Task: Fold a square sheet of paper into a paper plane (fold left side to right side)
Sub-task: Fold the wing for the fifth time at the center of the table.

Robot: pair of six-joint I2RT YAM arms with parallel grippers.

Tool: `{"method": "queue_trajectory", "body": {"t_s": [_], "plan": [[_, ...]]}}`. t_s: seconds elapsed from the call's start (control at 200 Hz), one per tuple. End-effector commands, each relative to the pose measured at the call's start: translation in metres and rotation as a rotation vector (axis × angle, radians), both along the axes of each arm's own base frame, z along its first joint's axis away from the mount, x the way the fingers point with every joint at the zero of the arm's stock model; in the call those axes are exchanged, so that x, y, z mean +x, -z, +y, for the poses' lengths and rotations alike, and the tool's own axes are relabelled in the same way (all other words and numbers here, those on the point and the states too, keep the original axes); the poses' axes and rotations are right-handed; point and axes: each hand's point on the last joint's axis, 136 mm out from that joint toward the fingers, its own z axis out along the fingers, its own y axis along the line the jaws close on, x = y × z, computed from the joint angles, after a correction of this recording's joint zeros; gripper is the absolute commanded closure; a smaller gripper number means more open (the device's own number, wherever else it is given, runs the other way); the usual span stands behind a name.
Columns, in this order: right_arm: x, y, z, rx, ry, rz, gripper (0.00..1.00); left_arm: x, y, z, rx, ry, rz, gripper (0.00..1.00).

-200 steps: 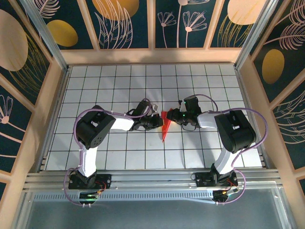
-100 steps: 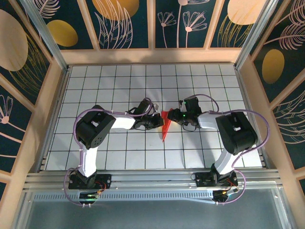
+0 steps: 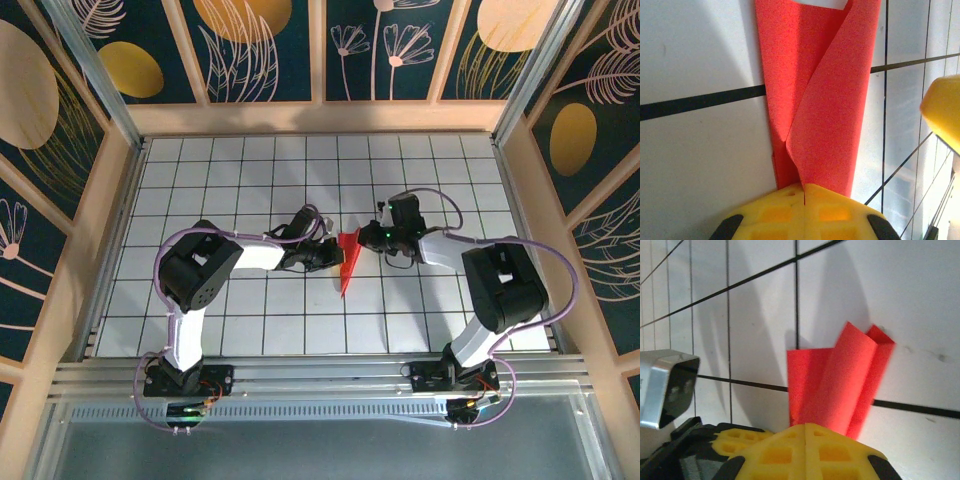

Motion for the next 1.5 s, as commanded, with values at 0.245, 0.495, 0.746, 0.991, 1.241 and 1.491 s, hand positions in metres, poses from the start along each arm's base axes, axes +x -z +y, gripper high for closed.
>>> {"method": "queue_trajectory", "body": {"t_s": [0.245,0.495,0.746,0.991,1.241,1.491], "plan": [[0.003,0.021,0.012,-0.052,-0.02,0.045,1.0,0.004,0.039,0.025,0.148,-0.058,0.019,1.0],[-0.004,0.03,0.009,-0.06,-0.019,0.066,1.0,0.004,0.042,0.027,0.159,-0.066,0.027,1.0],[-0.007,0.035,0.007,-0.067,-0.014,0.071,1.0,0.003,0.046,0.028,0.171,-0.072,0.041,1.0],[-0.009,0.044,0.006,-0.073,-0.016,0.087,1.0,0.001,0.05,0.03,0.181,-0.077,0.055,1.0],[-0.009,0.049,0.005,-0.076,-0.01,0.095,1.0,0.0,0.054,0.033,0.197,-0.087,0.071,1.0],[-0.012,0.058,0.004,-0.085,-0.014,0.116,1.0,-0.002,0.056,0.035,0.205,-0.094,0.079,1.0]]}}
